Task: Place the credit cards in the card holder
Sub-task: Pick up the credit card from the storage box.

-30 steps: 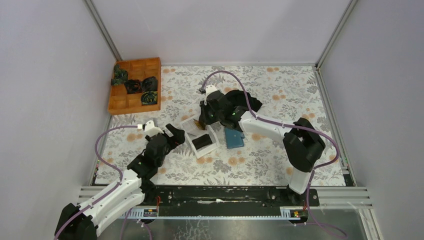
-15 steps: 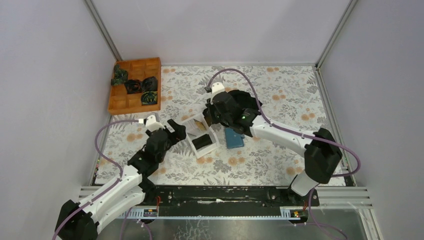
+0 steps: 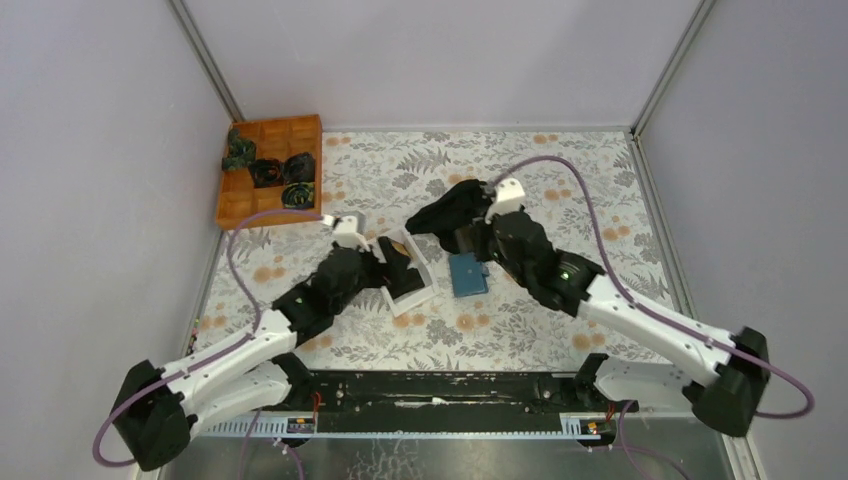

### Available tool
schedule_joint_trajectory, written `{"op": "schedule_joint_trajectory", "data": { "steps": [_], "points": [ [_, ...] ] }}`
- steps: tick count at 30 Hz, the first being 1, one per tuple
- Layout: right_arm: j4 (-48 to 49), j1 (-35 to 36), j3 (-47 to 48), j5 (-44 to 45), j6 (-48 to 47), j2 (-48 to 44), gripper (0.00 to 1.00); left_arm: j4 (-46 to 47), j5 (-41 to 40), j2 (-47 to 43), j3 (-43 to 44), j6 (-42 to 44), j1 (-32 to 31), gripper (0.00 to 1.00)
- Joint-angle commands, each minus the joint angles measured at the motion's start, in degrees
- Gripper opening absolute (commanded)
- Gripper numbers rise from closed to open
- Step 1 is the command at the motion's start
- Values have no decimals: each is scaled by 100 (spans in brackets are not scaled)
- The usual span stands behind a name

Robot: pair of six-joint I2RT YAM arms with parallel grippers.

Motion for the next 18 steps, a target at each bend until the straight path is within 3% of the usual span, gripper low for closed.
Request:
{"op": "schedule_joint_trajectory", "data": {
  "steps": [1,8,18],
  "points": [
    [-335,31,-510,937,467,-785,0,295,-96,681,581,396,-909,87],
    [-784,26,-1279,1618,1048,-1631,0,338,-720,2389,1443,566,-2203,85],
    [-528,-162,-2037,1572,1429,-1661,0,844,-1086,4057,1988,239,-2394,68]
  ]
}}
